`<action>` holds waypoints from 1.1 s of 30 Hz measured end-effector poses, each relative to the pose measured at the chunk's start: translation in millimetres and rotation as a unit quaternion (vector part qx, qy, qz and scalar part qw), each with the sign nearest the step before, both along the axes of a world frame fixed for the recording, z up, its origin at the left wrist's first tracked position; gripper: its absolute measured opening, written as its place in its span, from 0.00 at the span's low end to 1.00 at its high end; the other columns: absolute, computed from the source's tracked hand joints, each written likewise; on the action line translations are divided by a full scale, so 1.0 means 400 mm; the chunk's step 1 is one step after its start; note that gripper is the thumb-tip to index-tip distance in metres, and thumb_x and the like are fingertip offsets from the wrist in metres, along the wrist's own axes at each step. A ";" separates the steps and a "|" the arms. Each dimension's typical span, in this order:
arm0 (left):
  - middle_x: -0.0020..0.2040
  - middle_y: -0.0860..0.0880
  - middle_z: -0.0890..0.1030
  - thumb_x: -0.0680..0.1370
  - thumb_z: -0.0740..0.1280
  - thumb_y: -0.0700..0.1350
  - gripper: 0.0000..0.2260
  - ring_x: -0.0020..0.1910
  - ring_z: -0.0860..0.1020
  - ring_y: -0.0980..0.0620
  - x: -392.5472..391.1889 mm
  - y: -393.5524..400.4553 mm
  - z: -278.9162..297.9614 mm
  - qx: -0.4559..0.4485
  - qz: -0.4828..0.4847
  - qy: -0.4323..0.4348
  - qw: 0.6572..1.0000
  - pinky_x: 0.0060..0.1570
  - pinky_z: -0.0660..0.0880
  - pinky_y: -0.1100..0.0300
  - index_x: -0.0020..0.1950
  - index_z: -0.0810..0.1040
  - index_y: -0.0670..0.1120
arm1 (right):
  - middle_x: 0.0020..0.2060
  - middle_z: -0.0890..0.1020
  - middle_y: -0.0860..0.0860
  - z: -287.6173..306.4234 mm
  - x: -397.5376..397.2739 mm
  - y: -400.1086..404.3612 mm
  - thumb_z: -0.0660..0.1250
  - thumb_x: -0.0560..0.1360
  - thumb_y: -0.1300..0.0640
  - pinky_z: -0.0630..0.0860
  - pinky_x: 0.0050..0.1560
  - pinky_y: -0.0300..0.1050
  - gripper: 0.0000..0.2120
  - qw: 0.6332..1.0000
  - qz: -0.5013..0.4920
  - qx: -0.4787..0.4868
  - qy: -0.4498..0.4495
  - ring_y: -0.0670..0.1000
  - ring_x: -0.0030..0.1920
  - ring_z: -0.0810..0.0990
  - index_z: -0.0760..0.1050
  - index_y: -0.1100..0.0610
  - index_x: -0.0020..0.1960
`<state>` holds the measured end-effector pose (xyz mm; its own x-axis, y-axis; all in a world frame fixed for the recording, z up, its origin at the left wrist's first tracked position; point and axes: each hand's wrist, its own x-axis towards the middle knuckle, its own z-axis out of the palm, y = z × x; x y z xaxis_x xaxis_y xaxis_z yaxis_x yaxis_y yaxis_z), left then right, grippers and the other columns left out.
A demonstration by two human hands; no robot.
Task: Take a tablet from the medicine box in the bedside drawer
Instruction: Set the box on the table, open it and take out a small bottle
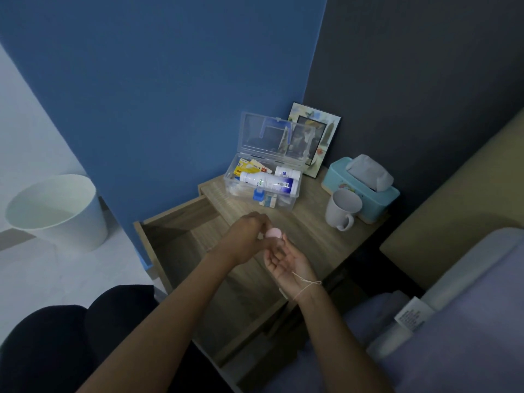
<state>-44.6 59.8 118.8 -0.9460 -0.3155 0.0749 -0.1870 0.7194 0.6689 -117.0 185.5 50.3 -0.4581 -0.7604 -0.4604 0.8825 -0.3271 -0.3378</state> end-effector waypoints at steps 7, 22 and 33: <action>0.59 0.45 0.79 0.73 0.70 0.36 0.17 0.55 0.77 0.49 -0.009 0.009 0.003 -0.007 -0.074 0.004 0.997 0.47 0.67 0.72 0.61 0.78 0.44 | 0.46 0.84 0.59 -0.001 -0.005 0.011 0.71 0.71 0.59 0.81 0.45 0.46 0.08 1.000 -0.009 0.012 0.000 0.52 0.44 0.84 0.84 0.63 0.45; 0.49 0.44 0.79 0.73 0.72 0.49 0.14 0.45 0.78 0.49 -0.050 0.009 -0.024 0.062 0.049 0.032 0.996 0.46 0.75 0.59 0.52 0.79 0.41 | 0.56 0.82 0.62 -0.020 -0.009 0.050 0.68 0.73 0.61 0.81 0.49 0.49 0.16 0.997 -0.063 0.045 -0.004 0.58 0.54 0.82 0.78 0.60 0.60; 0.51 0.47 0.79 0.75 0.67 0.35 0.10 0.55 0.79 0.43 -0.033 0.003 -0.138 0.264 0.127 -0.014 0.956 0.55 0.78 0.45 0.55 0.78 0.43 | 0.45 0.83 0.54 -0.073 -0.027 0.042 0.71 0.68 0.73 0.79 0.50 0.47 0.15 0.893 -0.119 0.309 0.305 0.55 0.50 0.81 0.77 0.54 0.47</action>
<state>-57.7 61.2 63.7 -0.8331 -0.5225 -0.1815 -0.3334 0.2126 0.9185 -127.9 202.1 21.2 -0.8821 -0.2944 -0.3677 0.4023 -0.0650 -0.9132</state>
